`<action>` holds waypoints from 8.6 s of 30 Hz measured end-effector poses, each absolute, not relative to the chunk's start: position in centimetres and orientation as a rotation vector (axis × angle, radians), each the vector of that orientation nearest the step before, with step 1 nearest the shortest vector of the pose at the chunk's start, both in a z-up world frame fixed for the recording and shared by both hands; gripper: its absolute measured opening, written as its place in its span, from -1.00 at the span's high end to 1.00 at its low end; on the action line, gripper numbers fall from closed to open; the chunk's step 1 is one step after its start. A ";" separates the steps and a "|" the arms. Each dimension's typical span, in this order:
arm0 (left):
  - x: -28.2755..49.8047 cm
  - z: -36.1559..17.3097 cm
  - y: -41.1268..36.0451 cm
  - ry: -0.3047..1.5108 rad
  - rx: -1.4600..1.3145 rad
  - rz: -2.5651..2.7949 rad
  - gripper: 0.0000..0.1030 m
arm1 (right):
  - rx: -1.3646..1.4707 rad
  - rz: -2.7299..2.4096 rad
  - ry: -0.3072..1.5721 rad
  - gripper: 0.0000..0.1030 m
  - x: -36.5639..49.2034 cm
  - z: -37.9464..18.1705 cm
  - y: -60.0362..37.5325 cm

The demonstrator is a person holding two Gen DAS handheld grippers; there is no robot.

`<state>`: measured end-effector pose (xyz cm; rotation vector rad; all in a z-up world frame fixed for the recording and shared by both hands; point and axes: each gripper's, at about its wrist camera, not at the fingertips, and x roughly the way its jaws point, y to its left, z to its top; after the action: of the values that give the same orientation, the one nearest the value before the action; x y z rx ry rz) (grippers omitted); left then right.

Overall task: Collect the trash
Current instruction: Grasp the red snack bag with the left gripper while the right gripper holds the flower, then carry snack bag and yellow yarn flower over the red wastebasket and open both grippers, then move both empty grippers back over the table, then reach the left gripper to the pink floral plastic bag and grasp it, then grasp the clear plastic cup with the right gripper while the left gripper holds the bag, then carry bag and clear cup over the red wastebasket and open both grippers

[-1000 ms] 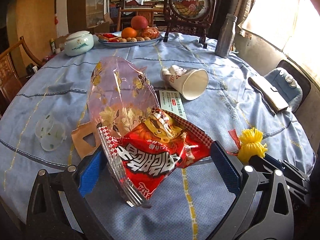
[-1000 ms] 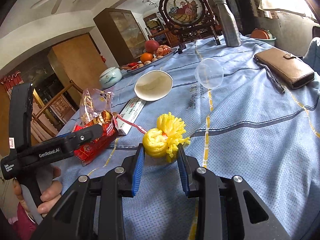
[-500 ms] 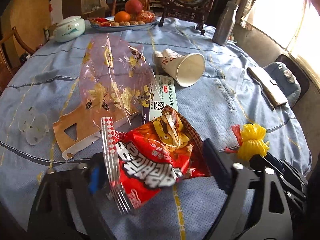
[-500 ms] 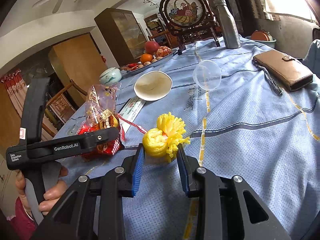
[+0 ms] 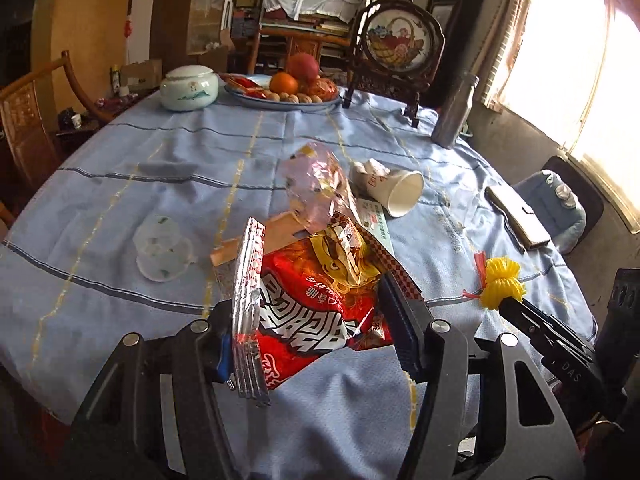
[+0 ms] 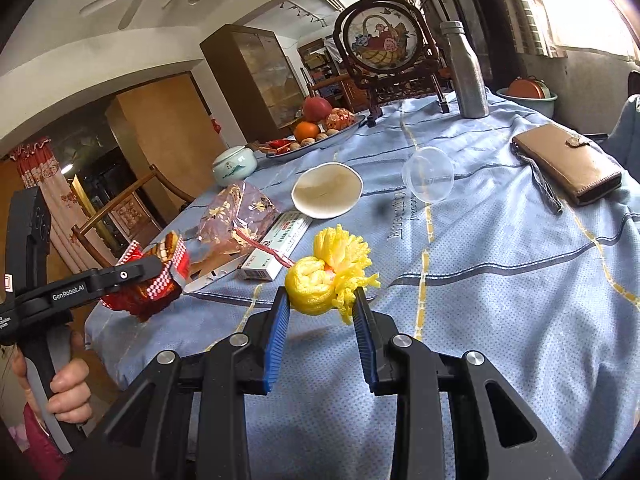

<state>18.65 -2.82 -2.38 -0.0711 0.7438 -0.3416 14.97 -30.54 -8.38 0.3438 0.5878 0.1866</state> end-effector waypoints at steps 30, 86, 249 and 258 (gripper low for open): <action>7.6 -0.9 18.7 0.628 -0.183 0.052 -0.16 | 0.182 0.414 0.509 0.38 12.2 -1.7 -18.1; 0.9 -9.4 36.2 0.698 -0.342 0.482 -0.86 | -0.112 0.878 0.729 -0.51 9.9 -4.5 9.9; 21.1 3.0 1.2 0.554 -0.113 -0.272 0.13 | 0.266 0.180 0.500 -0.16 22.5 0.7 -25.3; 16.8 3.9 5.4 0.506 -0.125 -0.198 0.13 | 0.246 0.308 0.477 -0.15 19.5 1.8 -20.3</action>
<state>16.78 5.37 3.89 -0.1246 0.5057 -0.1977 19.50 -20.26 1.80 0.2464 0.4770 0.3081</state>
